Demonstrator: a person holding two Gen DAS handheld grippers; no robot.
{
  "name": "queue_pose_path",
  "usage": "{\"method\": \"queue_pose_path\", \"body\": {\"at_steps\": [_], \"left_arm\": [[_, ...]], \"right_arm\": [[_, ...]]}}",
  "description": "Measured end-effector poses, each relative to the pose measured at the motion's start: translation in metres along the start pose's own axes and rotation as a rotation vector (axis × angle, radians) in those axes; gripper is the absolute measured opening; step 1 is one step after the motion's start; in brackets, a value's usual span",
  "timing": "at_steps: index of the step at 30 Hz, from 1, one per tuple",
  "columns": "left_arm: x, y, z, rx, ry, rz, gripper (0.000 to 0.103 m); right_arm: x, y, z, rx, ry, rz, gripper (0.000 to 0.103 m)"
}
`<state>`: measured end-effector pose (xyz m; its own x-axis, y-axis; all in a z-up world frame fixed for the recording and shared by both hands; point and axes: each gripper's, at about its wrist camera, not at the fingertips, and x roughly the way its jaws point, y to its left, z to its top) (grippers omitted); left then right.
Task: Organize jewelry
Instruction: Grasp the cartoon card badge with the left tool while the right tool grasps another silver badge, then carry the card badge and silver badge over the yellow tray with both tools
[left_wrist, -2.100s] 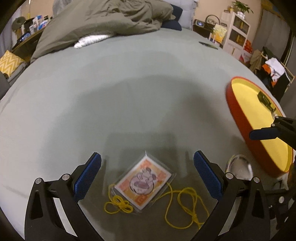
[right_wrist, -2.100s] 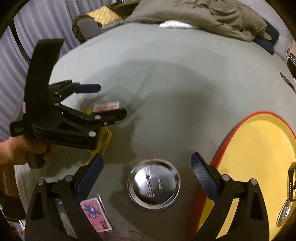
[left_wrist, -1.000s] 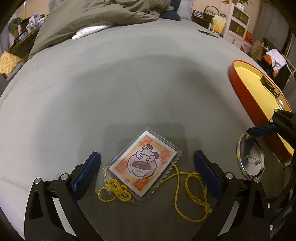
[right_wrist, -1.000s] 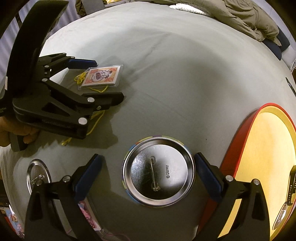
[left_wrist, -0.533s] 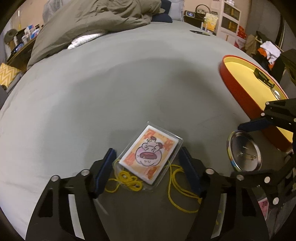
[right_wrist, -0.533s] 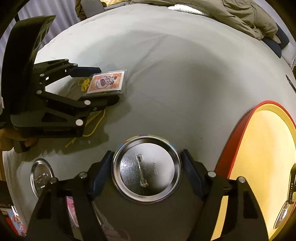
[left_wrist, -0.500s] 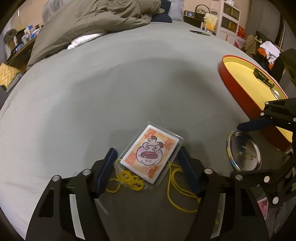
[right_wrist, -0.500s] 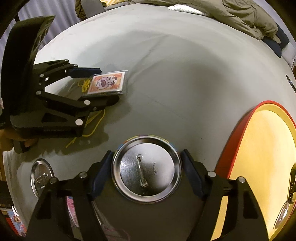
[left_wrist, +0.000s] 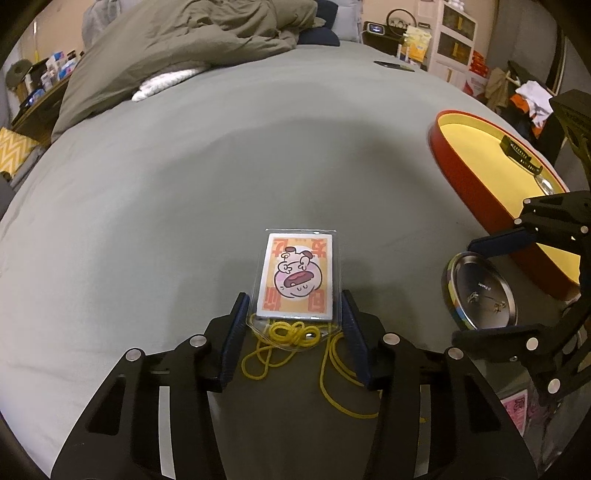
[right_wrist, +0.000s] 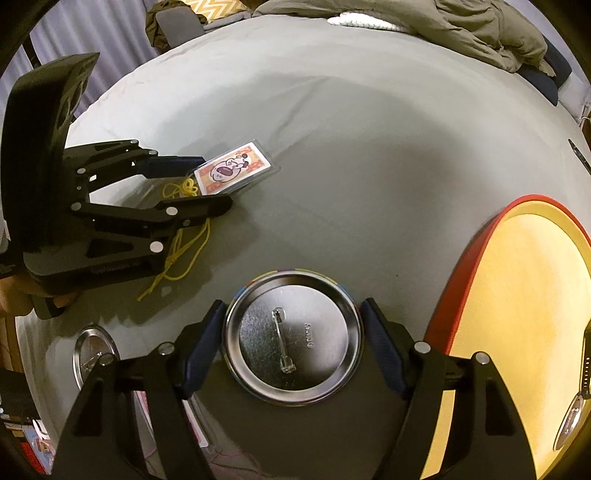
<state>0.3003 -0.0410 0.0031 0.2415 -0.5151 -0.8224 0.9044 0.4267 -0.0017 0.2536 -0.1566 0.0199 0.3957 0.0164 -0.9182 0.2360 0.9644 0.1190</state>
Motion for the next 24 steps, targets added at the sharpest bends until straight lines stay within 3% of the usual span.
{"method": "queue_pose_path", "body": {"at_steps": [15,24], "left_arm": [[-0.038,-0.007,0.024,0.001,-0.082,0.017,0.046],[-0.087,-0.021,0.068,0.005,-0.185,0.025,0.046]], "right_arm": [[-0.039,-0.006,0.008,0.014,-0.069,-0.011,0.070],[-0.088,-0.013,0.000,0.037,-0.148,-0.054,0.070]]}}
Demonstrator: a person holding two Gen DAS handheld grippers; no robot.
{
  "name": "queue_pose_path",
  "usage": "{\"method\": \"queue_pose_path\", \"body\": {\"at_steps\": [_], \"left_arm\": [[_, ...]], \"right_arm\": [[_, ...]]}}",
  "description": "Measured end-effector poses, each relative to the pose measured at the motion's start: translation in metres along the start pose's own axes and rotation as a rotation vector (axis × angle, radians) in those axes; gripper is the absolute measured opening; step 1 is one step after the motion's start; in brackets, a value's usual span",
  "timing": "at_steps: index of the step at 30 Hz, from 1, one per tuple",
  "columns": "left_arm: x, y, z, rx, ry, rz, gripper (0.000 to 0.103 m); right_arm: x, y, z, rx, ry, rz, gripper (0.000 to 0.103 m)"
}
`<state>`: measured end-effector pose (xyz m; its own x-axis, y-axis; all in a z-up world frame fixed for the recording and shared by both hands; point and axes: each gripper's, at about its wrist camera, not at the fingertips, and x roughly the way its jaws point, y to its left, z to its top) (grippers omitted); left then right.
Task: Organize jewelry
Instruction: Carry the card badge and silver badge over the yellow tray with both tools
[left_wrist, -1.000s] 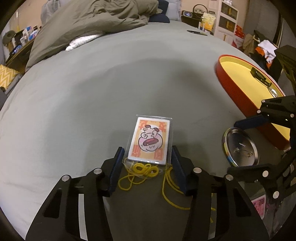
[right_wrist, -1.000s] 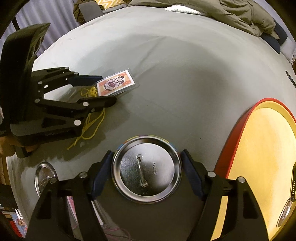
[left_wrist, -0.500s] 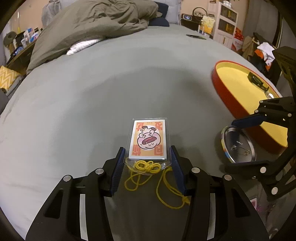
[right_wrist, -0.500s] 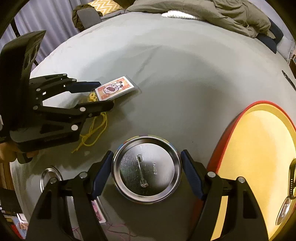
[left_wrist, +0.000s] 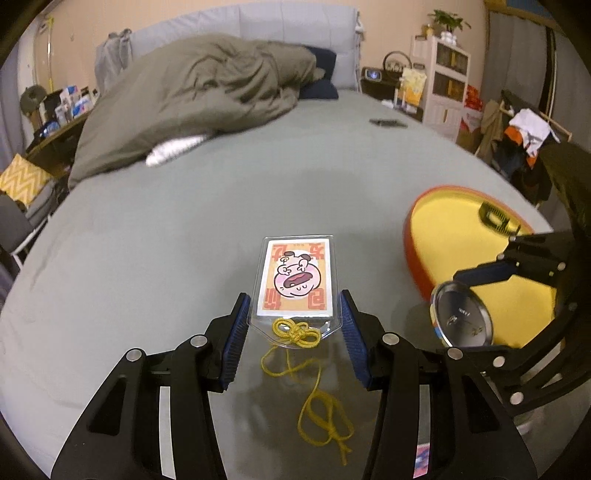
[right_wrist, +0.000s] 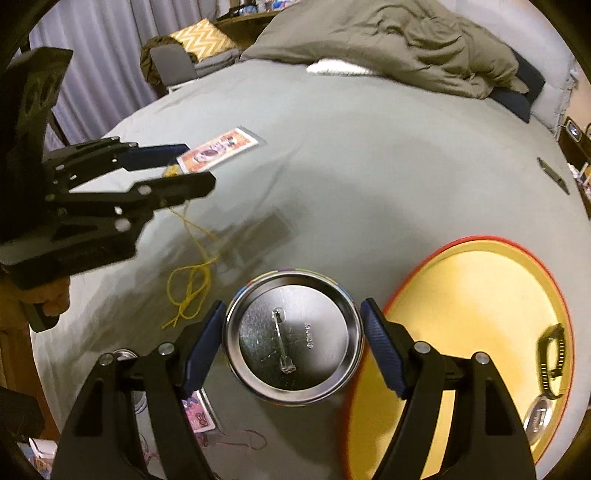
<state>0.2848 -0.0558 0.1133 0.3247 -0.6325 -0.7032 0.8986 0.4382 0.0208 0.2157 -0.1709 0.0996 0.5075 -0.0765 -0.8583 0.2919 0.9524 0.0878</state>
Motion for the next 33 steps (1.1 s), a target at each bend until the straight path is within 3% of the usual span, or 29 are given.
{"method": "queue_pose_path", "body": {"at_steps": [11,19,33], "left_arm": [[-0.049,-0.040,0.080,0.081,-0.165,-0.025,0.046],[-0.076,-0.094,0.125,0.133,-0.259,-0.086,0.046],[-0.071,-0.221,0.128,0.217,-0.260,-0.200,0.046]], "right_arm": [[-0.075,-0.029,-0.007,0.064,-0.099,-0.117,0.070],[-0.122,-0.058,-0.022,0.107,-0.157,-0.188,0.070],[-0.159,-0.124,-0.096,0.198,-0.129,-0.244,0.070]]}}
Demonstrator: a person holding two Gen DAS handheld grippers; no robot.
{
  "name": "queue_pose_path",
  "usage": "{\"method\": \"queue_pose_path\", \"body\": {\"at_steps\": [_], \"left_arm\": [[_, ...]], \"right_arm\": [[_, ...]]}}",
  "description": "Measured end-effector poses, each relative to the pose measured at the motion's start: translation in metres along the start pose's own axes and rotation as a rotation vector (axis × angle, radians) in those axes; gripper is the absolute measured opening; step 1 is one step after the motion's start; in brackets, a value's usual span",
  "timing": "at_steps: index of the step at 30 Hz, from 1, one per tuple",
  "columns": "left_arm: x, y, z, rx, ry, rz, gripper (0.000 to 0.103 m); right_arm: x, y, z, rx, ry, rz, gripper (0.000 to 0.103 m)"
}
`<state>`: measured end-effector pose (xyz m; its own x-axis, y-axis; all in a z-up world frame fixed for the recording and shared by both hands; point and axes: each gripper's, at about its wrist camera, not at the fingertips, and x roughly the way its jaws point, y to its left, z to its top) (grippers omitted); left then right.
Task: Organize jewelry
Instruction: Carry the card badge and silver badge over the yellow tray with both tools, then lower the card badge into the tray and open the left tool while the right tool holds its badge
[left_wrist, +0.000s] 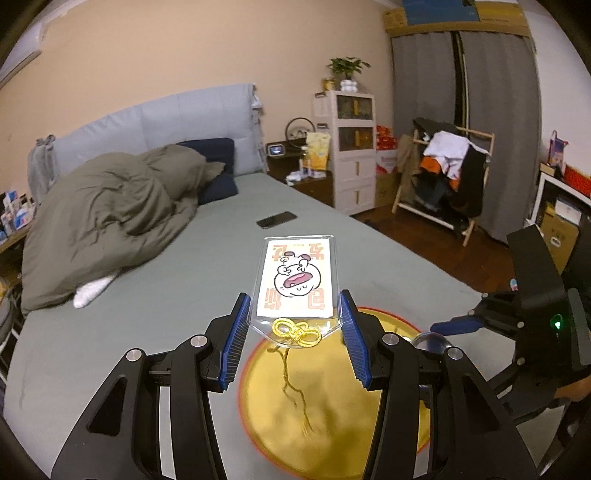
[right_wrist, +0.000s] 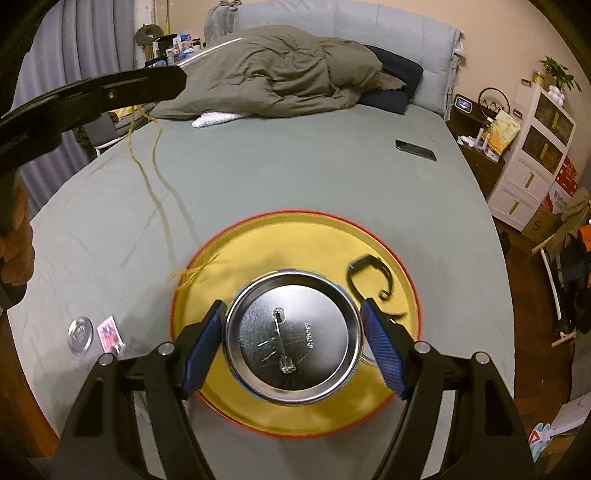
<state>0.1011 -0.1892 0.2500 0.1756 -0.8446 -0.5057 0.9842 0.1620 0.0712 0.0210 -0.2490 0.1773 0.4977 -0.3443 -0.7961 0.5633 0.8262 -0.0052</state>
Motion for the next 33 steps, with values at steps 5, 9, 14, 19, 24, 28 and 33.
{"method": "queue_pose_path", "body": {"at_steps": [5,9,14,19,24,28,33], "left_arm": [[0.017,-0.033,-0.013,-0.023,0.039,-0.005,0.046],[0.031,-0.053,-0.029,-0.054,0.082,0.006,0.046],[0.053,-0.079,-0.055,-0.095,0.141,0.042,0.046],[0.074,-0.094,-0.084,-0.169,0.210,0.086,0.046],[0.090,-0.103,-0.109,-0.228,0.272,0.116,0.046],[0.105,-0.109,-0.127,-0.260,0.324,0.127,0.046],[0.119,-0.115,-0.149,-0.278,0.382,0.124,0.046]], "right_arm": [[0.005,-0.018,-0.015,-0.012,0.014,0.019,0.069],[0.016,-0.036,-0.026,-0.039,0.029,0.049,0.069],[0.041,-0.054,-0.036,-0.090,0.052,0.096,0.069],[0.067,-0.065,-0.046,-0.152,0.082,0.146,0.069],[0.087,-0.070,-0.056,-0.223,0.110,0.186,0.069],[0.097,-0.072,-0.060,-0.262,0.131,0.218,0.069],[0.103,-0.070,-0.067,-0.287,0.151,0.261,0.069]]}}
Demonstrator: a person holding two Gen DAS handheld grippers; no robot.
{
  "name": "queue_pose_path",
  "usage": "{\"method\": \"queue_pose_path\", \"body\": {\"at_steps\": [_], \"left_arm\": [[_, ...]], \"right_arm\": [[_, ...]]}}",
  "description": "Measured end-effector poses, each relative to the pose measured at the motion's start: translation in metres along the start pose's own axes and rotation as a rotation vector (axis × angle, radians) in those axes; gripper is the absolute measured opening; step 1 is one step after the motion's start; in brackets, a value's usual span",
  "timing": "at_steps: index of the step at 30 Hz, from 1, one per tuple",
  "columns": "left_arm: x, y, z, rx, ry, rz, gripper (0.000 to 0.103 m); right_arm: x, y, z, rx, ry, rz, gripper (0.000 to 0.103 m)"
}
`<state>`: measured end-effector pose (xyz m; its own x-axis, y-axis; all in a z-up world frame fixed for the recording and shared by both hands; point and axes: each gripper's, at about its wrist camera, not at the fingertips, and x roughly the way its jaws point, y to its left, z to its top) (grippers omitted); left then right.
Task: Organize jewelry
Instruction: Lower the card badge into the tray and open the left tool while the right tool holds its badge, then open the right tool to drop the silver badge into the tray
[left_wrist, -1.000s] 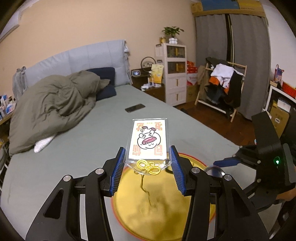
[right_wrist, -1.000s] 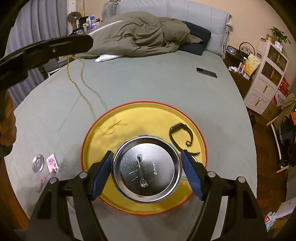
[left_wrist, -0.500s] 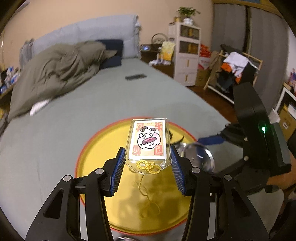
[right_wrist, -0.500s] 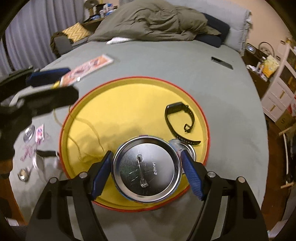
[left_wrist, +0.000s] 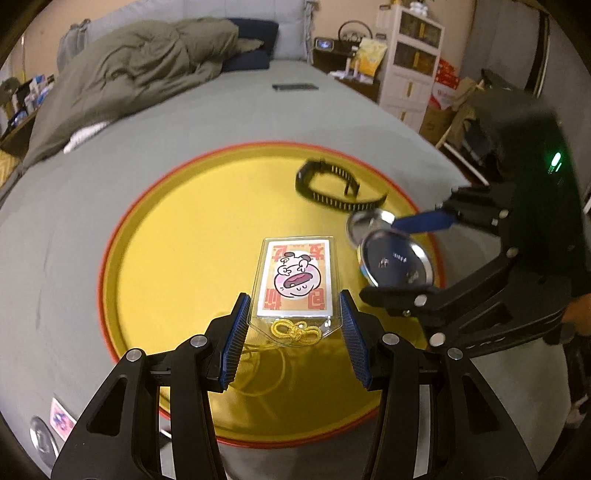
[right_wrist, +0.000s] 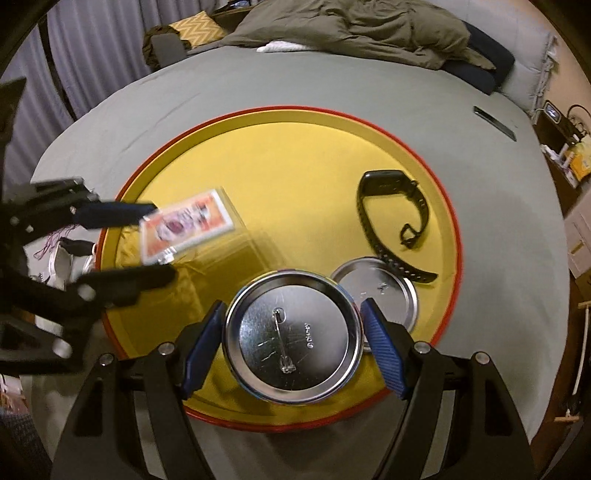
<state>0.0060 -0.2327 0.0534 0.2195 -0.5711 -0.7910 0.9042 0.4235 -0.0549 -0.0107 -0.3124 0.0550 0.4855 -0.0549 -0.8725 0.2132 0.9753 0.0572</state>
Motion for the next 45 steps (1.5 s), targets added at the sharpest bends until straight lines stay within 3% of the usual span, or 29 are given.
{"method": "queue_pose_path", "body": {"at_steps": [10,22,29,45], "left_arm": [[0.021,-0.013,-0.031,0.041,0.110,-0.024,0.047],[0.020,-0.018,-0.037,0.074,0.100,0.001,0.047],[0.021,-0.016,-0.035,0.061,0.110,0.023,0.060],[0.004,-0.016,-0.040,0.092,0.093,0.021,0.064]], "right_arm": [[0.006,0.008,-0.015,-0.018,0.032,0.030,0.070],[0.024,0.009,-0.010,-0.052,0.086,0.007,0.070],[0.027,0.011,-0.010,-0.061,0.096,0.000,0.070],[0.029,0.016,-0.006,-0.057,0.115,0.002,0.074]]}}
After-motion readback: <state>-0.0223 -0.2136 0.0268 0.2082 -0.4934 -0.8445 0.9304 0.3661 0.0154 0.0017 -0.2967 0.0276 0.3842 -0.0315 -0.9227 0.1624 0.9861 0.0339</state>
